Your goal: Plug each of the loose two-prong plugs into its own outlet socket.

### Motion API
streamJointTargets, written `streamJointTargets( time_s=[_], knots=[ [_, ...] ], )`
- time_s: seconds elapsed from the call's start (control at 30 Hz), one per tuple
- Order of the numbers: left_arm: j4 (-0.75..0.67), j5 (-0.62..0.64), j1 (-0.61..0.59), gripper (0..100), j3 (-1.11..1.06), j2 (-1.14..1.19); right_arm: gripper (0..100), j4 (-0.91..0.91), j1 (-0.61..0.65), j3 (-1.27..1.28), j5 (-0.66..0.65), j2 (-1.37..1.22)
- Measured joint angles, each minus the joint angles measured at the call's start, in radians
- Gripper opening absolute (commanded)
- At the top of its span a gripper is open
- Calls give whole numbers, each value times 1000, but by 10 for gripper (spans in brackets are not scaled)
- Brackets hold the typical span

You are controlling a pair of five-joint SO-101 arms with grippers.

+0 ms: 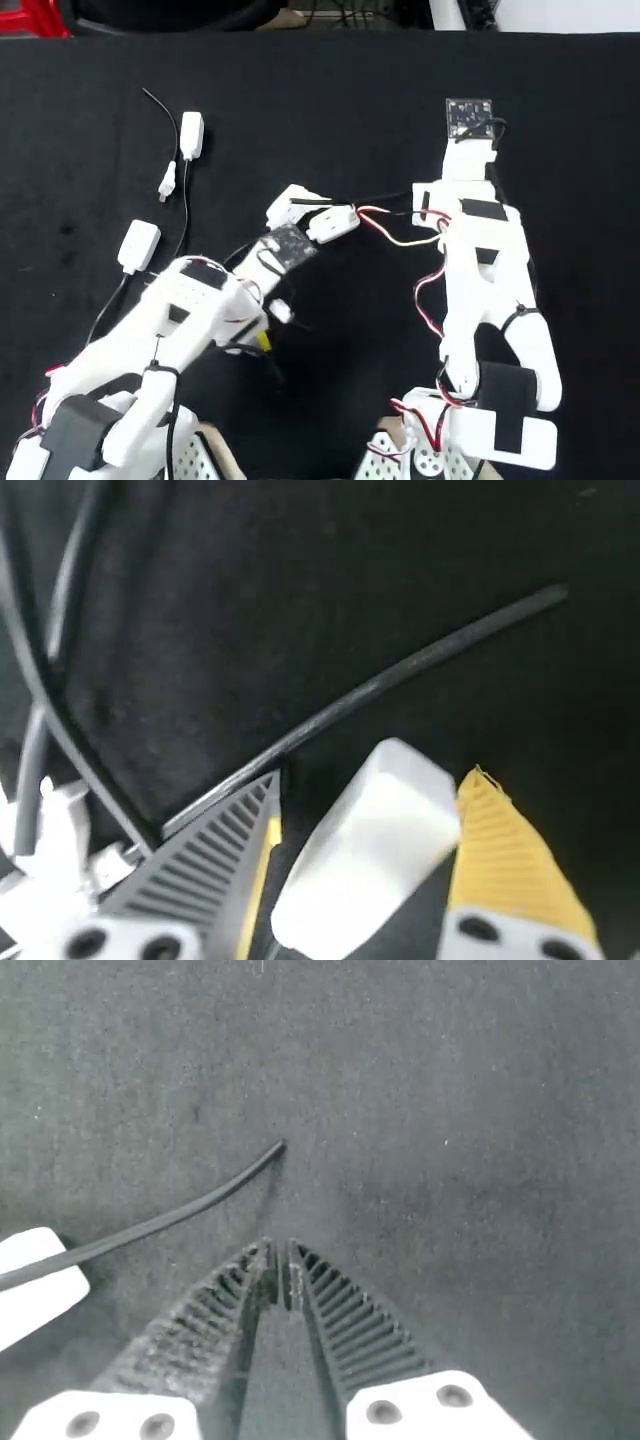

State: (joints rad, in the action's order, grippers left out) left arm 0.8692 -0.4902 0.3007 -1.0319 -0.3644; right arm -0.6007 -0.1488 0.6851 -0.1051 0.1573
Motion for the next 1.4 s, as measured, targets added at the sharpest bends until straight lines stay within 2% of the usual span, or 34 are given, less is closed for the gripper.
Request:
streamJointTargets(
  time_s=[0.17,0.57,0.7,0.93,1.03,1.17,1.27,1.4],
  knots=[
    [0,-6,-28,263,6,-60,12,0,0,0,0,0],
    [0,26,-46,276,-169,-546,12,0,0,0,0,0],
    [0,20,-101,276,-172,-572,12,0,-2,0,0,0],
    [0,-92,-238,276,-172,-577,12,0,-2,0,0,0],
    [61,-107,-279,271,-170,-583,12,0,-2,0,0,0],
    [250,-95,-321,270,-64,-603,12,0,-2,0,-18,0],
    [348,-83,-405,270,0,-652,12,-38,21,-18,-114,0],
    [370,-89,-540,270,-23,-736,13,-160,114,-41,-285,23]
  ],
)
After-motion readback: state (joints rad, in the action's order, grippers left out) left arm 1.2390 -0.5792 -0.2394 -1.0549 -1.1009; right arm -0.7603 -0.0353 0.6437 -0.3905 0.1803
